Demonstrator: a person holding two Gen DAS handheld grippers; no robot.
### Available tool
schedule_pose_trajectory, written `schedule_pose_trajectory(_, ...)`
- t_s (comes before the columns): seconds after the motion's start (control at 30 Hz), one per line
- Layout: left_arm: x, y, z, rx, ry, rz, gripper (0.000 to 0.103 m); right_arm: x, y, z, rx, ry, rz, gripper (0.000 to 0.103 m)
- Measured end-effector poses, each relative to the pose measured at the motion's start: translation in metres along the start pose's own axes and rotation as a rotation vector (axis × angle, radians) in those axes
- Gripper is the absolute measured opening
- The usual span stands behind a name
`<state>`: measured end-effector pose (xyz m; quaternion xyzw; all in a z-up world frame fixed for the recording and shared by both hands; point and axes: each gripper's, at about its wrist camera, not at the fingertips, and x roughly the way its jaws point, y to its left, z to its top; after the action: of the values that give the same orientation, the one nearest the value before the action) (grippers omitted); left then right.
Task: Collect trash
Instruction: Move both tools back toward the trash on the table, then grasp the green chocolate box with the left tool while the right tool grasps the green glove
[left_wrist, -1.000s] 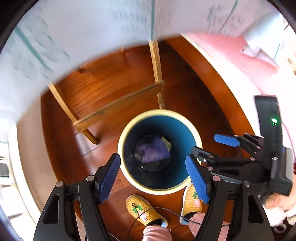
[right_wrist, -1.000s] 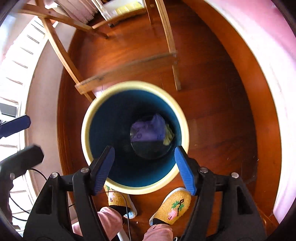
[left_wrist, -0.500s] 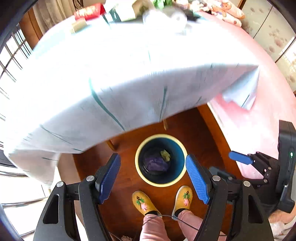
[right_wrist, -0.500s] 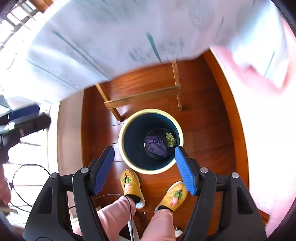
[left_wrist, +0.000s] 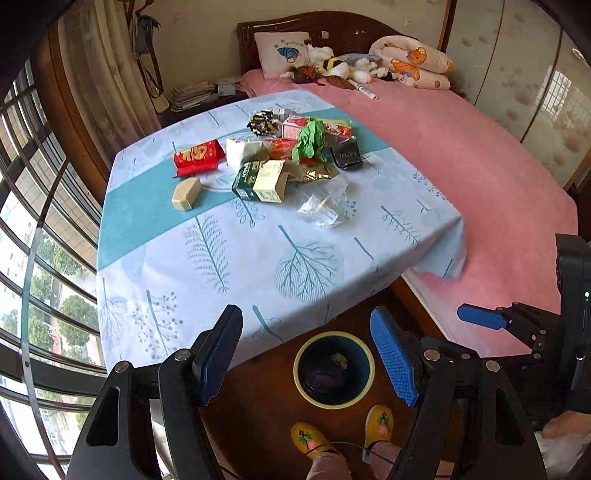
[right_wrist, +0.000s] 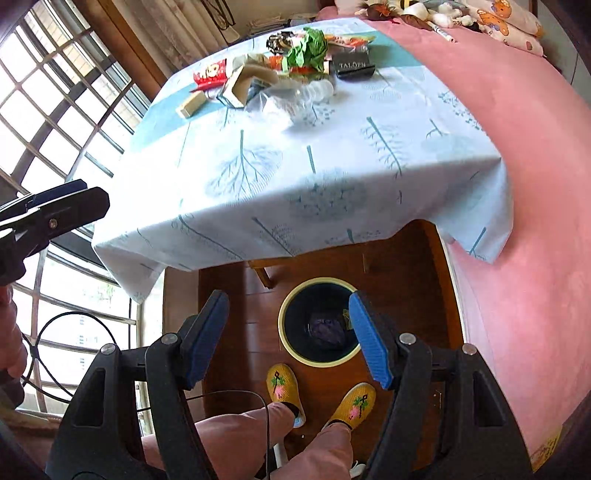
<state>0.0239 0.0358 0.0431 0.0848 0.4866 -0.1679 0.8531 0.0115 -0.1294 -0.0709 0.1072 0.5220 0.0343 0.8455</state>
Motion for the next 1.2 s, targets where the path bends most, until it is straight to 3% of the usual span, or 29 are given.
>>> schedule_pose_trajectory(0.23,-0.024,0.021,0.029,0.045,-0.089,-0.006,0.072,-0.039,0.020,0.044,0.025,-0.084,-0.016,0.064)
schedule_pose_trajectory(0.5,-0.006,0.055,0.055,-0.031,-0.068,-0.062,0.070,-0.055,0.042,0.068,0.010,-0.142,-0.062,0.059)
schedule_pose_trajectory(0.67,0.023,0.077,0.069,-0.147,-0.026,-0.090,0.070,-0.046,0.040,0.083,0.004,-0.130,-0.069,0.055)
schedule_pose_trajectory(0.87,0.059,0.098,0.096,-0.274,-0.004,-0.051,0.070,-0.020,0.024,0.127,-0.026,-0.101,-0.041,0.054)
schedule_pose_trajectory(1.2,0.163,0.106,0.160,-0.590,0.164,0.007,0.070,0.065,-0.035,0.263,-0.097,-0.014,0.094,0.054)
